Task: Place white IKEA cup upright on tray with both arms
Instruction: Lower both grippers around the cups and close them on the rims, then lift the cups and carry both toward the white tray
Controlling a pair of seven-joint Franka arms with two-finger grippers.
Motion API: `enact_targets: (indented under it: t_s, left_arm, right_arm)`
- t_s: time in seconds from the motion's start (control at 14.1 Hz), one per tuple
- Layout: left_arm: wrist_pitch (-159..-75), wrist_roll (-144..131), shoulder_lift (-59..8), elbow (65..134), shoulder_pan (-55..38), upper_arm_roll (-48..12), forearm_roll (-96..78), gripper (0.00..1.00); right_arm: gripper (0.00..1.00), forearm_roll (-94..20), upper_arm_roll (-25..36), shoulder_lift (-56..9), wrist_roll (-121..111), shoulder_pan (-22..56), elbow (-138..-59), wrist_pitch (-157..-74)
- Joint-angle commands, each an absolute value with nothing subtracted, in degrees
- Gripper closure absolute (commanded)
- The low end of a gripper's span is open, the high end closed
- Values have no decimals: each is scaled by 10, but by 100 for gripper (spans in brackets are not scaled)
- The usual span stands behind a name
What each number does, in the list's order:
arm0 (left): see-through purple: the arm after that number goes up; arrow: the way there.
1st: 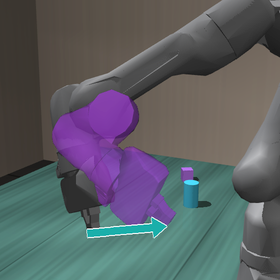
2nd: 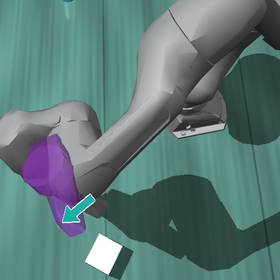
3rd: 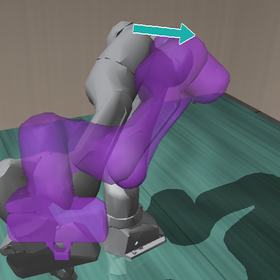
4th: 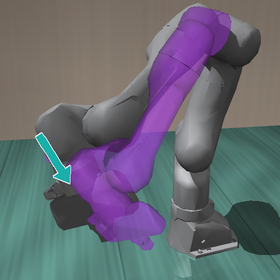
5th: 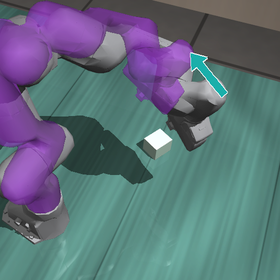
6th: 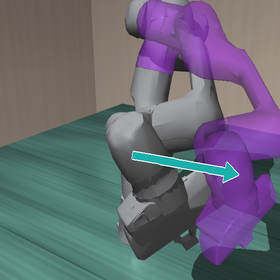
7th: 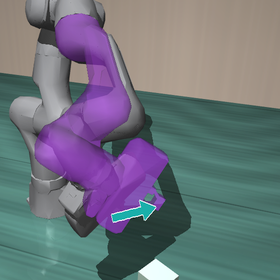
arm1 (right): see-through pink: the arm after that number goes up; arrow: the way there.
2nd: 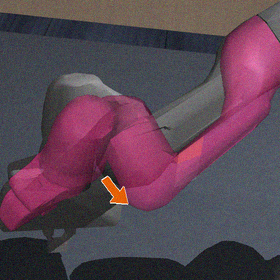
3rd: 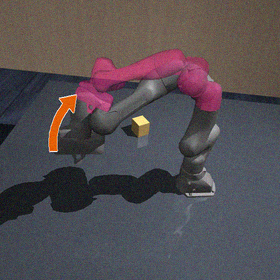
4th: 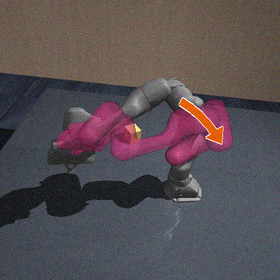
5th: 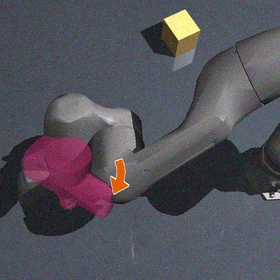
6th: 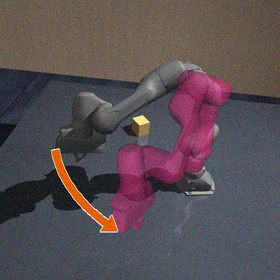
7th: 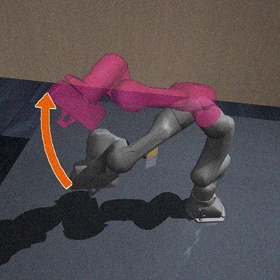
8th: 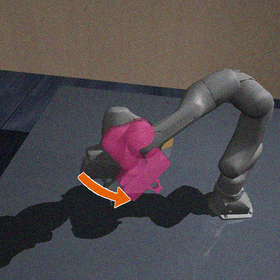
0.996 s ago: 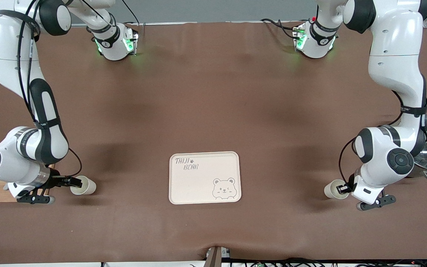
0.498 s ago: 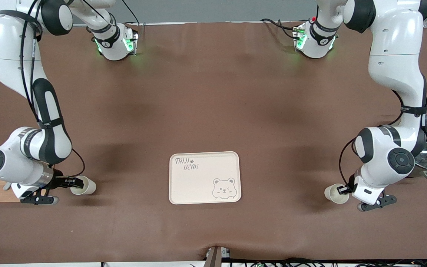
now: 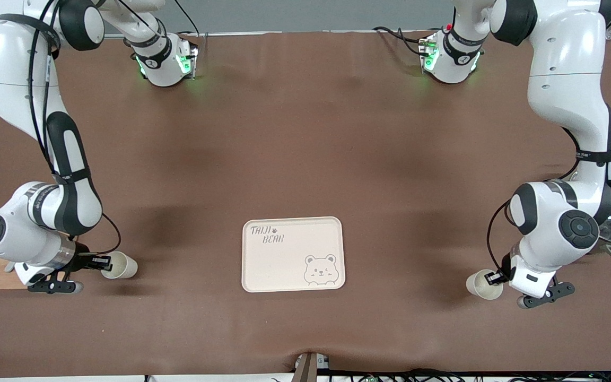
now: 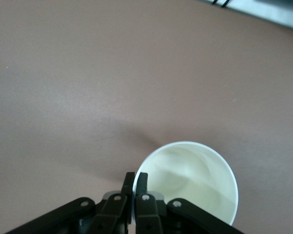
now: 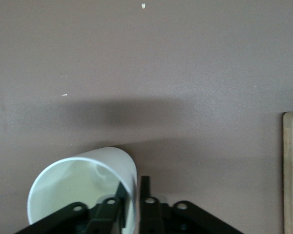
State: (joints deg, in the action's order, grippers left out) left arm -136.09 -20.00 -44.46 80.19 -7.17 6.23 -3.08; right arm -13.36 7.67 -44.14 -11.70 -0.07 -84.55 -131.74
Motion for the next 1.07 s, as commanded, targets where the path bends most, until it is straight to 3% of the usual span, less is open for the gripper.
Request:
enact_targets:
  t_s: [0.0, 0.36, 0.78, 1.0]
  left_arm:
    - [-1330, -233, -437, 783, -83, 65, -38, 100]
    - [-1313, -307, -436, 769, -111, 65, -37, 100]
    - [-1290, -407, -437, 748, -163, 71, -35, 100]
    - [-1290, -447, -437, 747, -184, 72, -34, 100]
  right_arm:
    - [100, -147, 77, -437, -121, 2, -843, -1312]
    - [100, -148, 76, -433, -118, 4, -833, -1307]
    - [100, -140, 78, -432, -4, 25, -700, -1107]
    - [100, -140, 79, -428, 80, 57, -675, -1064]
